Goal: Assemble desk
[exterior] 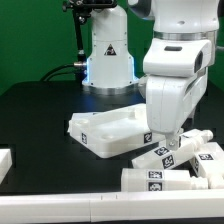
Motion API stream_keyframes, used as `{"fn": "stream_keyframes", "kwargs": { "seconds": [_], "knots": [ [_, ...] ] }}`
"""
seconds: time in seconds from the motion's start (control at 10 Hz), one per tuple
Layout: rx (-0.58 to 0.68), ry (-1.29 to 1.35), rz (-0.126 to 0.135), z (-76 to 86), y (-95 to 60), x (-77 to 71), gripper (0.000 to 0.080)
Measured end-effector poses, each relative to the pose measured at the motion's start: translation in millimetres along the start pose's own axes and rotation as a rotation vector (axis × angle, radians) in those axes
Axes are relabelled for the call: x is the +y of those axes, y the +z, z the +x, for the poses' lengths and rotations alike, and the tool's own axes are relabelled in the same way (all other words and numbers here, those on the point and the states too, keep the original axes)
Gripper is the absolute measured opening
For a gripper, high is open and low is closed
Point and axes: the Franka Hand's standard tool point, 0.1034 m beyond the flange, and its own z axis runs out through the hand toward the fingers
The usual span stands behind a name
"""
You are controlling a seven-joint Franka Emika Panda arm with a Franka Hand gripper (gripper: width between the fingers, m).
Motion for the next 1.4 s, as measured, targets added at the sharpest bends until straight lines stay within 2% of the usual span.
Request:
{"fn": "stream_keyframes", "kwargs": {
  "seconds": [0.2,0.4,0.5,0.9,1.2,1.3,1.4],
  "knots": [
    [0.002,-0.029,-0.005,-0.7,0.4,0.7,0.065],
    [0.02,-0.18,-0.03,-5.8,6.8,1.8,0.065],
    [0.022,-0.231,-0.032,-6.8,10.9,2.1,0.065],
    [0.019,-0.238,-0.013,-11.1,30.9,-2.4,0.065],
    [0.018,-0.229,-0.01,-11.6,33.4,-3.4,0.065],
    [0.018,-0.229,-0.009,-11.6,33.4,-3.4,0.0554],
    [0.018,-0.229,-0.009,-11.7,33.4,-3.4,0.0554]
  ]
}}
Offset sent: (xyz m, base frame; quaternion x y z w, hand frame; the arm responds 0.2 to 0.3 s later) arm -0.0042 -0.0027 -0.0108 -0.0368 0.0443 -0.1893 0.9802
